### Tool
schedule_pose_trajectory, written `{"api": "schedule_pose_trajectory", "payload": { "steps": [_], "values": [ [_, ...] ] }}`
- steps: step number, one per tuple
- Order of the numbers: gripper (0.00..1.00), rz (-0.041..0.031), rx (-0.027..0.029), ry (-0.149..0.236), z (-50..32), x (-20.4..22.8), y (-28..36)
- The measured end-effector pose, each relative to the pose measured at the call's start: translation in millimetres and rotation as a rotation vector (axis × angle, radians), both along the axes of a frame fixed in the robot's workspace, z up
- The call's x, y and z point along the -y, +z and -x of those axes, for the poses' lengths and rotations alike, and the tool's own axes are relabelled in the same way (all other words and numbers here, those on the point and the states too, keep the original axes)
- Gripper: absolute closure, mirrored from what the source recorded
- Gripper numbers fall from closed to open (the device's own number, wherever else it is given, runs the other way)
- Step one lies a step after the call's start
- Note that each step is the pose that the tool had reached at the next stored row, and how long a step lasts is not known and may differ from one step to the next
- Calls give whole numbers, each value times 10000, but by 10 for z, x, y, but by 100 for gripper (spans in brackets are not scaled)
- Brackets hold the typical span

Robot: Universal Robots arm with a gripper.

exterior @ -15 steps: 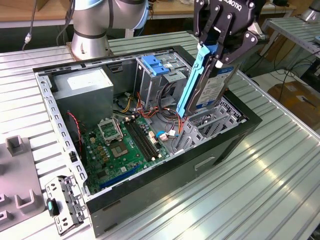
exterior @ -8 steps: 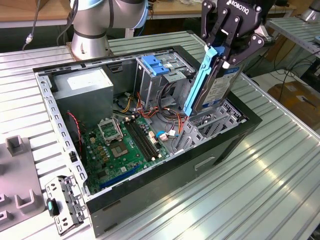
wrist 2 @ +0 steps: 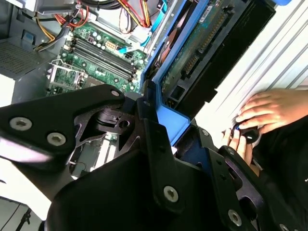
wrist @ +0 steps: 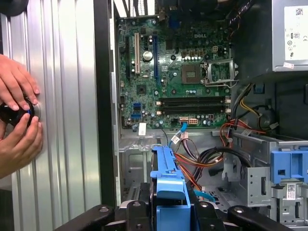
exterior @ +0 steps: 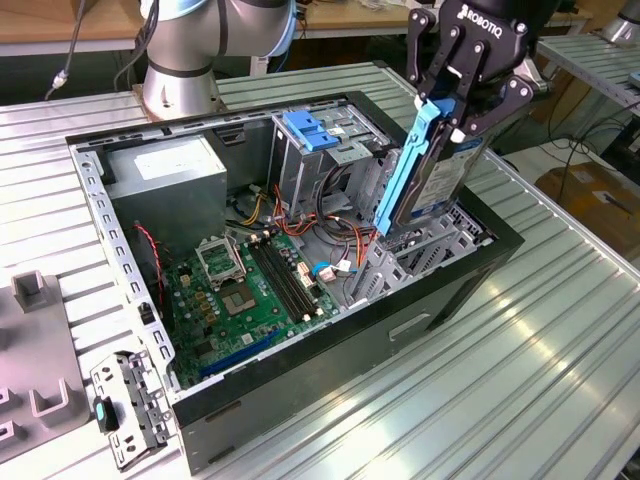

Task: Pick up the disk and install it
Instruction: 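Insert the disk into the insertion slot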

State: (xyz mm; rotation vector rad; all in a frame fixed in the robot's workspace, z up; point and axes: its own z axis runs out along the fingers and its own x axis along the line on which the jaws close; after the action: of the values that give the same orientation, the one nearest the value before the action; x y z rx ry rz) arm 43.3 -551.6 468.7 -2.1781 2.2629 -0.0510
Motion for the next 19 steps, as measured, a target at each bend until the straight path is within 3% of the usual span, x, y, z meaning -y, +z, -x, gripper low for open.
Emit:
{"api": "schedule_pose_trajectory", "payload": {
  "steps": [5, 9, 11, 15, 19],
  "values": [
    [63, 170, -29, 0, -59, 1, -82],
    [63, 174, -49, 34, -68, -9, -113],
    [63, 173, -54, 43, -92, -38, -129],
    [63, 191, -70, 43, -111, -38, -208],
    [63, 195, -72, 43, -112, -39, -232]
  ]
}}
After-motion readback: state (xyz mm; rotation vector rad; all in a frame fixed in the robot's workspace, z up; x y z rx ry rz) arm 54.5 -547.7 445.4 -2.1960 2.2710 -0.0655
